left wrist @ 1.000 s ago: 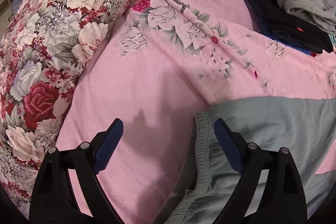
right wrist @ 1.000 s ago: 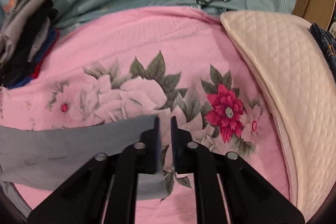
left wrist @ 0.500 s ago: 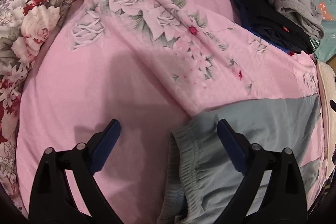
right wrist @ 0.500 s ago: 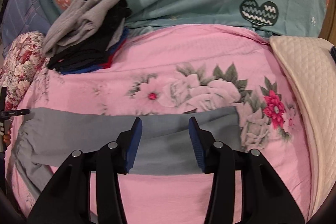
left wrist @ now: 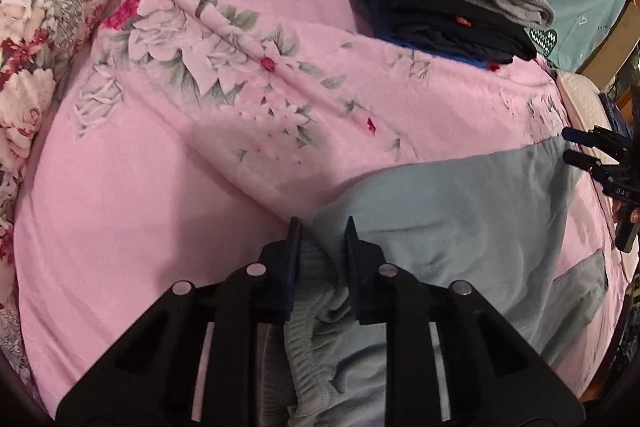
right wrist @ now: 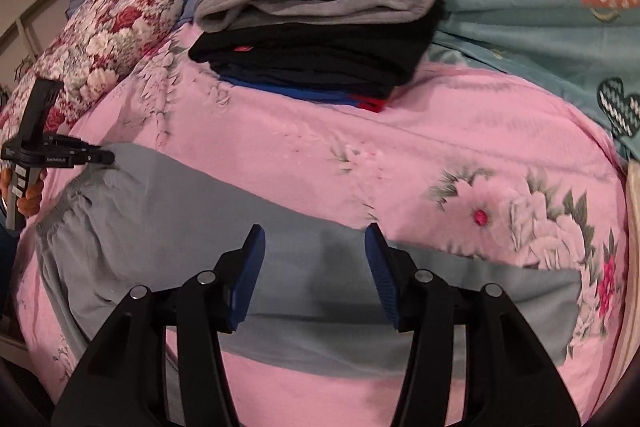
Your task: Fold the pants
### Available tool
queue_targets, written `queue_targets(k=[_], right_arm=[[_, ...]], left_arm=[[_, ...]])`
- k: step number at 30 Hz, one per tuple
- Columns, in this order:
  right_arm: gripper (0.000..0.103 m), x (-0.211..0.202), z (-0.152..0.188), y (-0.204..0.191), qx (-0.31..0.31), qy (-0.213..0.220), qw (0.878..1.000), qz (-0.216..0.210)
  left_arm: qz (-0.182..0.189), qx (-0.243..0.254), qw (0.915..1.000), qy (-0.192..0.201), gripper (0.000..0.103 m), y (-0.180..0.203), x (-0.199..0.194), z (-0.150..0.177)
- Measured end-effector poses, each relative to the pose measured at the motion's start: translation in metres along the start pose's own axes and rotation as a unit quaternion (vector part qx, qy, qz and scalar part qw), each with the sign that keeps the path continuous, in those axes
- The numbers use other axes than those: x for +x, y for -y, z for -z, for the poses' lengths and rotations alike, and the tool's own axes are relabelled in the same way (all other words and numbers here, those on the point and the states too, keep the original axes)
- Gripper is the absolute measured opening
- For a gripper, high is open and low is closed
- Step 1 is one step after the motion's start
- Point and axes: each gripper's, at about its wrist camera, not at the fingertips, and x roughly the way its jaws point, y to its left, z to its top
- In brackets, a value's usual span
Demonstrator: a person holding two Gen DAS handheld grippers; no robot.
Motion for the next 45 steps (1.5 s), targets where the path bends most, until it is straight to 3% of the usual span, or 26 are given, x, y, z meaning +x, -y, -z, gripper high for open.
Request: queue_targets(k=[4,8,16,19,21,23,24,26,30,33,37,42,45], right_arm=[[0.052,0.033,-0.017,-0.036,-0.102,-0.022,0.994,0.009],[0.052,0.062,-0.03,-0.061,-0.18,-0.038,0.983,0.003],[0.049,0.107,-0.051,-0.072,-0.23,-0.075,0.969,-0.051],[0.038,0.115,-0.062,-0.073,-0.23,-0.082,0.966,-0.082],[0.015,0.116,-0.063,-0.079,-0.248,-0.095,0.959,-0.098],[0.009,0.113,-0.061,-0.09,-0.281,-0.104,0.95,-0.09],[0.004,0.113,-0.062,-0.092,-0.285,-0.107,0.949,-0.083],[0.004,0.111,-0.063,-0.097,-0.295,-0.108,0.948,-0.056],[0.004,0.083,-0.063,-0.105,-0.294,-0.079,0.952,-0.018],[0.004,0.039,-0.061,-0.112,-0.287,-0.03,0.957,0.016],[0.0,-0.02,-0.038,-0.123,-0.278,0.017,0.96,0.024],[0.0,-0.068,0.025,-0.154,-0.289,0.034,0.957,-0.008],[0.0,-0.079,0.066,-0.176,-0.289,0.008,0.954,-0.075]], left_arm=[[0.009,-0.064,0.9961,0.06,0.02,-0.02,-0.025,-0.011],[-0.031,-0.08,0.9954,0.042,0.02,-0.03,-0.016,-0.019],[-0.041,-0.059,0.9966,0.04,0.021,-0.03,-0.011,-0.007],[-0.042,-0.057,0.9967,0.04,0.021,-0.031,-0.008,-0.007],[-0.046,-0.059,0.9965,0.038,0.021,-0.031,-0.003,-0.008],[-0.051,-0.062,0.996,0.038,0.021,-0.03,-0.001,-0.008],[-0.052,-0.064,0.9958,0.039,0.021,-0.029,-0.002,-0.009],[-0.053,-0.068,0.9953,0.046,0.021,-0.029,-0.009,-0.009],[-0.052,-0.049,0.9949,0.07,0.021,-0.02,-0.036,-0.006],[-0.05,-0.019,0.9944,0.091,0.021,-0.005,-0.064,0.004],[-0.051,0.027,0.9921,0.111,0.021,0.014,-0.109,0.039],[-0.053,0.057,0.9905,0.113,0.022,0.028,-0.143,0.109],[-0.062,0.061,0.9911,0.1,0.025,0.028,-0.141,0.158]])
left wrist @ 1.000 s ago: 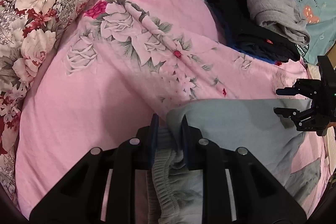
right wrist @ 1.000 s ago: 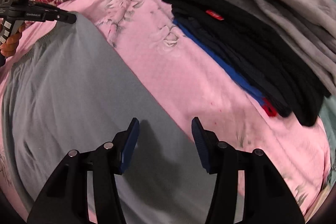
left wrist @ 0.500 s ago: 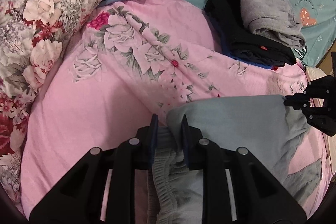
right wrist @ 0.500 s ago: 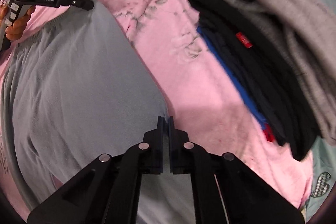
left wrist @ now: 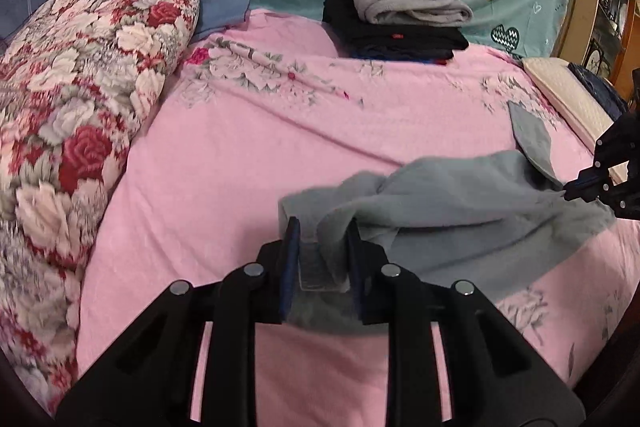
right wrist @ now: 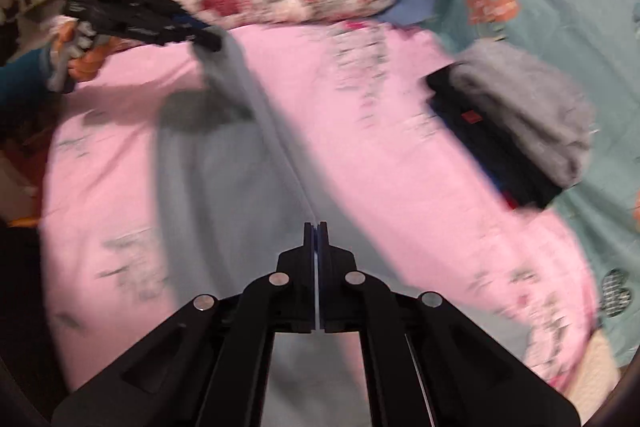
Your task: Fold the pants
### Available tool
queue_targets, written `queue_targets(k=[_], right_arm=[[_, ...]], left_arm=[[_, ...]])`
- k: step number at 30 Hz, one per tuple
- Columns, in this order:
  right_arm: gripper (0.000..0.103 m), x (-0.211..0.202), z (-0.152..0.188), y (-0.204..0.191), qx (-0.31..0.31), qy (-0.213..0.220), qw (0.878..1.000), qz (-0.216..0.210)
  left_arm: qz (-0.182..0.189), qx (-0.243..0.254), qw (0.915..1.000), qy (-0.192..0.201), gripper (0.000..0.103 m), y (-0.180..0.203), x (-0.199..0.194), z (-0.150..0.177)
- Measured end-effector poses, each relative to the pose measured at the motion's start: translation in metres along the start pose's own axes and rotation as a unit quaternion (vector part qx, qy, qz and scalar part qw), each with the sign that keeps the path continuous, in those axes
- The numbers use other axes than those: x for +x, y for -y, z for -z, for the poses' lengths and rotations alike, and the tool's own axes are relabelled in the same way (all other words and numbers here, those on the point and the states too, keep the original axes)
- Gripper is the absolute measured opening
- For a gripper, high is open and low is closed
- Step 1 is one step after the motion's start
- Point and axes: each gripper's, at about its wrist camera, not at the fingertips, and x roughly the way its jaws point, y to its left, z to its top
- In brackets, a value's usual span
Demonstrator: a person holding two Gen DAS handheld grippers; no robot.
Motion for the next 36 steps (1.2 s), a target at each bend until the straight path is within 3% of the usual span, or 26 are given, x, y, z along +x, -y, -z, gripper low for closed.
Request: queue_targets(k=[4,6,8,11,17,19,20,21,25,26,30,33,34,36], right_arm=[[0.006,0.011,0.024,-0.042,-0.023,-0.038,0.996,-0.074],[0.029,0.014,0.028,-0.048,-0.032,-0.045,0.996,-0.073],[0.039,0.015,0.027,-0.046,-0.028,-0.029,0.997,-0.061],[0.042,0.02,0.027,-0.041,-0.005,-0.018,0.998,-0.06],[0.041,0.047,0.029,-0.051,-0.05,-0.029,0.998,-0.04],[0.022,0.059,0.028,-0.053,-0.061,-0.044,0.996,-0.043],[0.011,0.063,0.028,-0.052,-0.056,-0.054,0.996,-0.046],[0.007,0.063,0.026,-0.05,-0.049,-0.057,0.996,-0.043],[0.006,0.033,0.018,-0.046,-0.037,-0.029,0.998,-0.039],[0.001,0.023,0.017,-0.044,-0.032,-0.02,0.999,-0.039],[0.001,-0.012,0.013,-0.046,-0.018,0.011,0.999,-0.038],[0.001,-0.013,0.018,-0.06,-0.021,0.004,0.998,-0.054],[0.001,-0.006,0.022,-0.067,-0.024,-0.007,0.998,-0.059],[0.001,0.011,0.029,-0.076,-0.024,-0.032,0.997,-0.072]], left_arm=[[-0.033,-0.011,0.9981,-0.051,0.041,-0.007,0.021,0.038],[-0.023,-0.033,0.9976,-0.056,0.045,-0.014,0.023,0.045],[-0.015,-0.047,0.9981,-0.038,0.049,-0.018,0.016,0.043],[-0.012,-0.051,0.9982,-0.029,0.053,-0.018,0.013,0.039],[-0.002,-0.054,0.998,-0.034,0.051,-0.008,0.024,0.03],[0.002,-0.066,0.9971,-0.038,0.038,-0.01,0.028,0.028],[0.008,-0.077,0.9961,-0.043,0.023,-0.012,0.029,0.027],[0.014,-0.087,0.995,-0.045,0.023,-0.015,0.03,0.026],[0.017,-0.104,0.9942,-0.024,0.023,-0.024,0.018,0.021],[0.019,-0.104,0.9942,-0.014,0.022,-0.024,0.012,0.019],[0.008,-0.075,0.997,0.02,0.023,-0.017,-0.01,0.014],[-0.029,-0.046,0.9985,0.005,0.027,-0.011,-0.007,0.019],[-0.059,-0.031,0.9977,-0.01,0.028,-0.009,-0.001,0.023],[-0.094,-0.007,0.9949,-0.037,0.038,-0.006,0.01,0.033]])
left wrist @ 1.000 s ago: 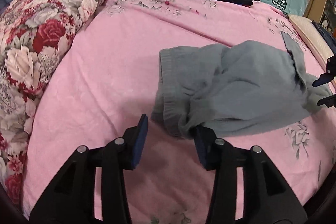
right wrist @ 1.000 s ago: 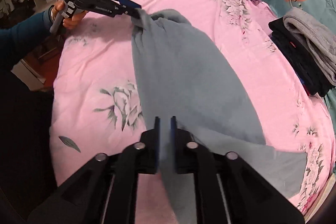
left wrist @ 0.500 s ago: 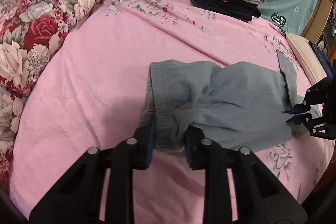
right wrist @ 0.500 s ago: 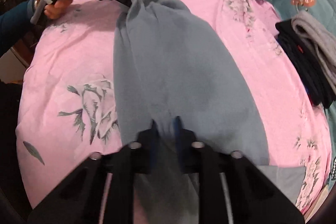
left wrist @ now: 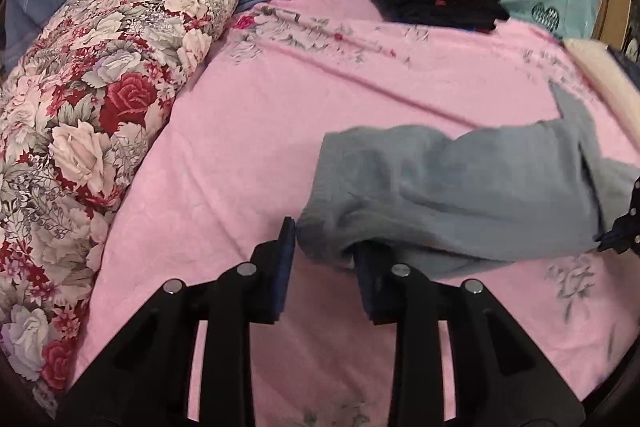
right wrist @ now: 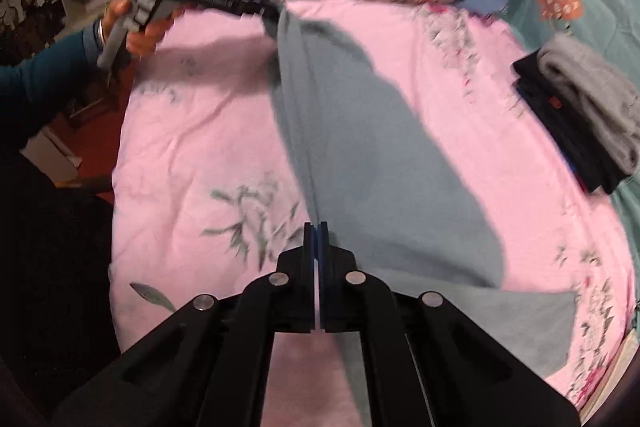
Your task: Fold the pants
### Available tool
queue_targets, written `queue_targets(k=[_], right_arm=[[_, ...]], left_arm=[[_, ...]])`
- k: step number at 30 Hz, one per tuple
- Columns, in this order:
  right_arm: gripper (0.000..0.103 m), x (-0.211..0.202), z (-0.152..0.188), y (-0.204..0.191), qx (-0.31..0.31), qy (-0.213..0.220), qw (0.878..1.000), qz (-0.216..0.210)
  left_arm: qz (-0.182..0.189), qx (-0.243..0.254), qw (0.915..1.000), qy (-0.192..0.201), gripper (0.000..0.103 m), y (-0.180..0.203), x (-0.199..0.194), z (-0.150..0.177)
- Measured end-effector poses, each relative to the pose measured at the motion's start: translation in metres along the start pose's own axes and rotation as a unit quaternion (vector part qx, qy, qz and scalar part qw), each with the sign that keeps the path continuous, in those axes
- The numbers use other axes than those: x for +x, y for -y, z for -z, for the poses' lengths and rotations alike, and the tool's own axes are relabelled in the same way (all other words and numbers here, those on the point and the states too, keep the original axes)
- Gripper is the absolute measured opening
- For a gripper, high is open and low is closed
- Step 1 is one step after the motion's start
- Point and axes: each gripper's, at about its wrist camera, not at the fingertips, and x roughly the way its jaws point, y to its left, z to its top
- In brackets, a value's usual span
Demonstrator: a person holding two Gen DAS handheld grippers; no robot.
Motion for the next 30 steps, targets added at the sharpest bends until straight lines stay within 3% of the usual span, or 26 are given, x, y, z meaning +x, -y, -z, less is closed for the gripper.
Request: queue_targets(k=[4,8,11,15,17,20,22,23,26,28,30], right_arm=[[0.001,0.033,0.011,-0.006,0.017,-0.044,0.999,-0.021],[0.01,0.029,0.01,0.006,0.058,-0.074,0.993,-0.075],[0.019,0.02,0.004,0.018,0.079,-0.05,0.992,-0.084],[0.039,0.012,-0.015,0.043,0.138,0.022,0.987,-0.079],[0.039,0.019,-0.017,0.052,0.16,0.028,0.984,-0.074],[0.039,0.038,-0.004,0.065,0.189,-0.011,0.981,-0.045],[0.039,0.045,0.01,0.073,0.215,-0.043,0.975,-0.037],[0.04,0.041,0.016,0.075,0.219,-0.037,0.974,-0.041],[0.044,0.031,0.029,0.068,0.215,-0.058,0.975,-0.015],[0.044,0.02,0.036,0.069,0.213,-0.053,0.975,-0.014],[0.044,-0.001,0.043,0.09,0.256,-0.038,0.966,-0.011]], left_arm=[[-0.006,0.01,0.9997,-0.022,0.055,-0.01,-0.003,0.016],[0.033,-0.027,0.9991,-0.001,0.068,-0.035,-0.023,0.003],[0.059,-0.044,0.9973,0.005,0.07,-0.041,-0.028,-0.021],[0.08,-0.042,0.9956,0.022,0.073,-0.027,-0.023,-0.05],[0.099,-0.028,0.9947,0.007,0.074,-0.009,-0.007,-0.057],[0.051,0.002,0.9983,-0.027,0.074,0.015,0.03,-0.06],[-0.026,0.014,0.9967,-0.076,0.068,0.018,0.063,-0.058],[-0.043,0.01,0.9949,-0.091,0.073,0.013,0.075,-0.055],[-0.01,-0.03,0.996,-0.083,0.074,-0.007,0.072,-0.052],[-0.016,-0.027,0.9971,-0.069,0.074,-0.012,0.062,-0.052],[-0.021,-0.035,0.9979,-0.05,0.075,-0.02,0.047,-0.053]])
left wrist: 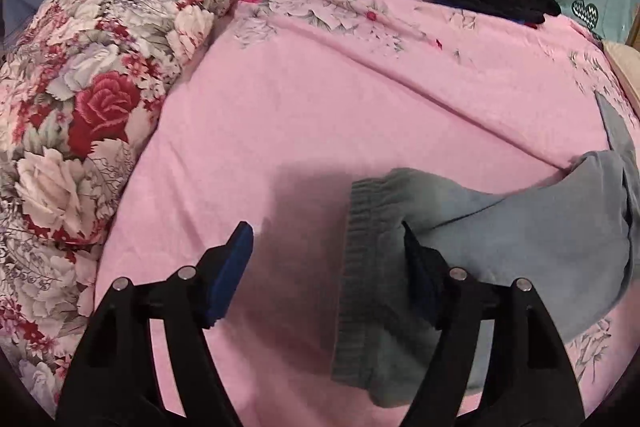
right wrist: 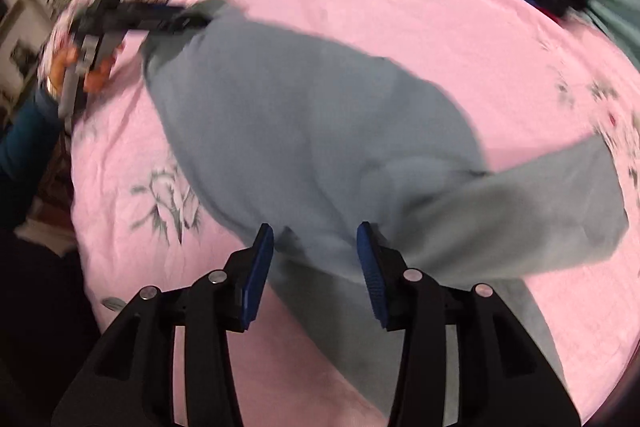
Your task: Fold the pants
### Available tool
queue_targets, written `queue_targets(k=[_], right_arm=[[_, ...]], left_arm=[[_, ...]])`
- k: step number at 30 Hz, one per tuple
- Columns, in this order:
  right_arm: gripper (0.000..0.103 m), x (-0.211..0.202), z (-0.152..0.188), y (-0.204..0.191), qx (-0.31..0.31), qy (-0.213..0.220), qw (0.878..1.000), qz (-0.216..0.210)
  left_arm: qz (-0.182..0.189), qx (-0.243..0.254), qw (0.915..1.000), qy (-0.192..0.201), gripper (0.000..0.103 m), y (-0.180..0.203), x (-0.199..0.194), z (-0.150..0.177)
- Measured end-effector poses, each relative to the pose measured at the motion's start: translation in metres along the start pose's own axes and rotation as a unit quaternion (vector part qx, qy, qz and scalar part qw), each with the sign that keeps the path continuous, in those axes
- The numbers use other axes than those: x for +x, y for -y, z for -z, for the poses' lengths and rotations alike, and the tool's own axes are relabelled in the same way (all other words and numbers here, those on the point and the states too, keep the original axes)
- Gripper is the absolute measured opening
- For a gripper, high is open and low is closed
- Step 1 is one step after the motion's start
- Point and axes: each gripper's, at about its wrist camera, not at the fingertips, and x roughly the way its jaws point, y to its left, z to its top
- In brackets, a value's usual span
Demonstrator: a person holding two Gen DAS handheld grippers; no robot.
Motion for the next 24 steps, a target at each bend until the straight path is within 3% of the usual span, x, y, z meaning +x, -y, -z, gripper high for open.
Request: queue_targets(k=[2,4,6,10,14,19,21,24], right_arm=[[0.045,-0.028,-0.007,0.028,0.037,0.045,0.997,0.043],[0.049,-0.051,-0.018,0.069,0.104,0.075,0.986,0.104],[0.058,-0.058,-0.028,0.115,0.189,0.073,0.966,0.159],[0.058,-0.034,-0.039,0.177,0.316,0.049,0.929,0.185],[0.057,0.001,-0.051,0.198,0.342,0.031,0.911,0.229],[0.037,0.026,-0.062,0.199,0.329,0.037,0.909,0.251],[0.005,0.027,-0.064,0.198,0.316,0.037,0.913,0.256],[0.002,0.013,-0.056,0.203,0.322,0.052,0.915,0.238]], left_arm=[[0.008,-0.013,0.9997,0.018,0.079,-0.008,-0.015,-0.003],[0.011,-0.023,0.9992,0.031,0.08,-0.009,-0.024,-0.006],[0.007,-0.021,0.9992,0.035,0.08,-0.003,-0.029,-0.007],[0.024,-0.003,0.9988,0.043,0.08,0.018,-0.031,-0.007],[0.037,0.022,0.9984,0.037,0.08,0.033,-0.025,0.0],[0.057,0.024,0.9978,0.024,0.081,0.036,-0.015,0.005],[0.058,0.024,0.9978,0.021,0.081,0.034,-0.012,0.006],[0.057,0.021,0.9981,0.012,0.082,0.03,-0.006,0.007]])
